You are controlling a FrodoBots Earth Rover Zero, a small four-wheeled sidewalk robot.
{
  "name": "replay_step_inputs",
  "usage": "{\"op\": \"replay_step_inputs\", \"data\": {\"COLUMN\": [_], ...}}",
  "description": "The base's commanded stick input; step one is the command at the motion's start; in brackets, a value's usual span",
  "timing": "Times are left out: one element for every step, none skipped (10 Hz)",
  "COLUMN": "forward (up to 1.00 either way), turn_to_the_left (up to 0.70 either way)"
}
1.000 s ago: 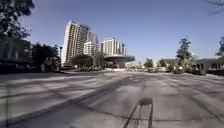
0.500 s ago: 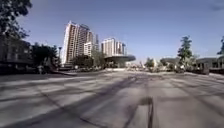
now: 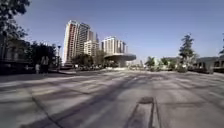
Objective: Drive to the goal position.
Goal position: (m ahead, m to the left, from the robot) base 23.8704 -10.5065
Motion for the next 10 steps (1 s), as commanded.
{"op": "replay_step_inputs", "data": {"forward": [0.7, 0.7, 0.7, 0.7, 0.7, 0.7, 0.7, 0.7, 0.7, 0.7], "turn_to_the_left": [0.0, 0.0, 0.0, 0.0, 0.0, 0.0, 0.0, 0.0, 0.0, 0.0]}}
